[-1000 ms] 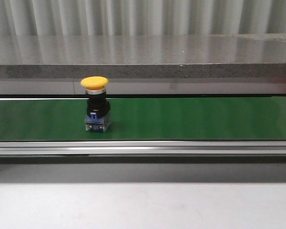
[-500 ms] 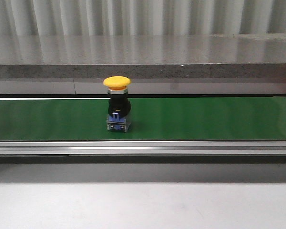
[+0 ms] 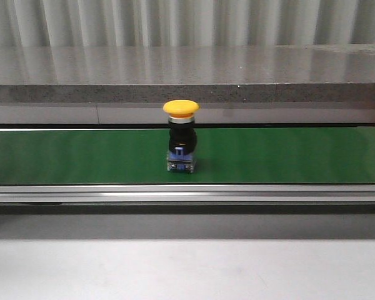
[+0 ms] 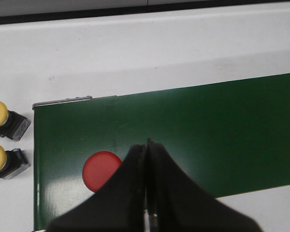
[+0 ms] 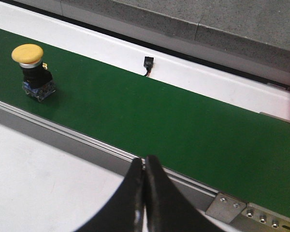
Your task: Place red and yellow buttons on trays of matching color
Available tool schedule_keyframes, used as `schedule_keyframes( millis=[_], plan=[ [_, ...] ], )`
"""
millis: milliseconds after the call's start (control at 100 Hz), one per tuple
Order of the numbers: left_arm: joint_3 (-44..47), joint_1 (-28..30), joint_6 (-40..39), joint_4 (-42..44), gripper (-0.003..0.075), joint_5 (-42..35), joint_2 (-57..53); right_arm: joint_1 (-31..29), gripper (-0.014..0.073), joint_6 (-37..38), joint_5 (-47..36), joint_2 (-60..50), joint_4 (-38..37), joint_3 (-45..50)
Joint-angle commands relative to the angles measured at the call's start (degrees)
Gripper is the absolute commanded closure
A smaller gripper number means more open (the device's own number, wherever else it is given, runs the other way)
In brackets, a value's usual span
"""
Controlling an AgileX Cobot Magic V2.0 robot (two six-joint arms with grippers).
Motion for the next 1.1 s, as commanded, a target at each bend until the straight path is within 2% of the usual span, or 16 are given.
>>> schedule_keyframes(
  millis=[0, 220, 420, 610, 800, 890, 1090],
  plan=[
    [2.65, -1.57, 0.13, -0.46, 0.0740, -7.75, -5.07, -0.08, 0.0661, 0.03, -3.52, 0.30, 1.40, -1.56],
    [14.81, -3.59, 1.43, -0.90, 0.0740, -14.24, -15.79, -0.08, 0.0661, 0.03, -3.28, 0.30, 1.73, -1.56],
    [24.51, -3.59, 1.43, -0.98, 0.0740, -15.25, -26.37, 0.14, 0.0661, 1.12, -0.92, 1.67, 1.92, -2.71],
    [30.52, -3.59, 1.43, -0.99, 0.0740, -14.52, -33.81, 1.35, 0.0659, 2.20, -0.08, 8.46, 1.92, -6.62],
    [32.30, -3.59, 1.43, -1.23, 0.0740, -14.52, -37.23, 4.53, 0.0643, 2.20, 1.88, 19.13, 1.92, -13.86],
    [32.30, -3.59, 1.43, -1.23, 0.0740, -14.52, -37.37, 6.10, 0.0532, 2.20, 4.21, 24.83, 1.92, -17.97],
    [32.30, -3.59, 1.43, -1.23, 0.0740, -14.17, -37.37, 7.96, 0.0132, 2.20, 9.40, 37.07, 1.92, -25.66]
  ],
)
